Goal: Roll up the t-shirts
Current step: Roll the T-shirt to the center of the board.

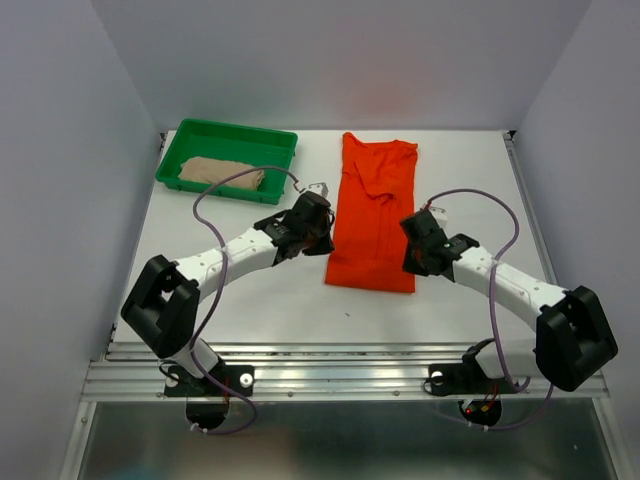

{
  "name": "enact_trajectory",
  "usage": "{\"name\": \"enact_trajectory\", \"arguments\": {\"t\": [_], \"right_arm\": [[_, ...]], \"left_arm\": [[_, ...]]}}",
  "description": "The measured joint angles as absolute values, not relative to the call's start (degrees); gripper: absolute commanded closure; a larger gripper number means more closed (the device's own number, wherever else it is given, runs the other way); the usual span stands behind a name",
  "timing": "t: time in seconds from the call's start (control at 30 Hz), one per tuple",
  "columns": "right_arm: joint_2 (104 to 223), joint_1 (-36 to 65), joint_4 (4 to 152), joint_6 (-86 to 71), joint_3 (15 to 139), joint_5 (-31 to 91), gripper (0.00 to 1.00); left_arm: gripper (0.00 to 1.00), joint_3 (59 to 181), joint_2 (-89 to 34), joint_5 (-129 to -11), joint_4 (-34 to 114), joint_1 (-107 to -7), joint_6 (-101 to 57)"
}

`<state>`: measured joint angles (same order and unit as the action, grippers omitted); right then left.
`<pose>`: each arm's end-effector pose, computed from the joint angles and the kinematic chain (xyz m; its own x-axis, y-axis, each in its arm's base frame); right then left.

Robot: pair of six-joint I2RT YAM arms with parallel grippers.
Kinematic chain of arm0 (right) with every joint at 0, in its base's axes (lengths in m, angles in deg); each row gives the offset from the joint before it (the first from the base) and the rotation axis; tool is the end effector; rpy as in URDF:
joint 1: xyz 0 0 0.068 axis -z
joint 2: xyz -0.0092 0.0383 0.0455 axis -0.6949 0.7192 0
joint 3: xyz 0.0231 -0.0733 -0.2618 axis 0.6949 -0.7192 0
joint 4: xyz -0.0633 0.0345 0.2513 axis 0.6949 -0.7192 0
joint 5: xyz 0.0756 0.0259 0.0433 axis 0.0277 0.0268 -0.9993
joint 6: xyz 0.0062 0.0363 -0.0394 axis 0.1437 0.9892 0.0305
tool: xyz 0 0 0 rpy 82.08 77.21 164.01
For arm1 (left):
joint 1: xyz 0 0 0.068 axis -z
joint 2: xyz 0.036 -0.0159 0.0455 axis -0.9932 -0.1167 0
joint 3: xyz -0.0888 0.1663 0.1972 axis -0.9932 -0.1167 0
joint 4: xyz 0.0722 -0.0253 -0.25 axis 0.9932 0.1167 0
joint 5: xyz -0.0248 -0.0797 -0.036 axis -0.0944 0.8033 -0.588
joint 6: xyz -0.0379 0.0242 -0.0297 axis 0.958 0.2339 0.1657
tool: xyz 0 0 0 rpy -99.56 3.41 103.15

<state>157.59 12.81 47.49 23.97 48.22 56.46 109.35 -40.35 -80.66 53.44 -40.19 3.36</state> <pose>0.2201 0.1201 0.2126 -0.7983 0.1979 -0.5688 0.1773 0.9798 0.0921 0.2530 -0.2348 0.2511 -0.7561 -0.1064 -0.6458 0.2589 0.8576 -0.4444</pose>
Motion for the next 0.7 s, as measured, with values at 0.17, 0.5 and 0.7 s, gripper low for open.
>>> {"name": "enact_trajectory", "arguments": {"t": [0.17, 0.5, 0.7], "right_arm": [[158.0, 12.8, 49.7, 24.7, 47.4, 54.4, 0.91], [166.7, 12.8, 56.3, 25.8, 44.7, 53.9, 0.9], [160.9, 12.0, 52.5, 23.7, 45.4, 54.0, 0.8]], "left_arm": [[1.0, 108.9, -44.4, -76.4, 51.3, -40.1, 3.8], [1.0, 107.2, -53.6, -75.2, 49.0, -39.9, 4.5], [1.0, 107.7, -49.9, -78.9, 53.5, -39.9, 3.7]]}}
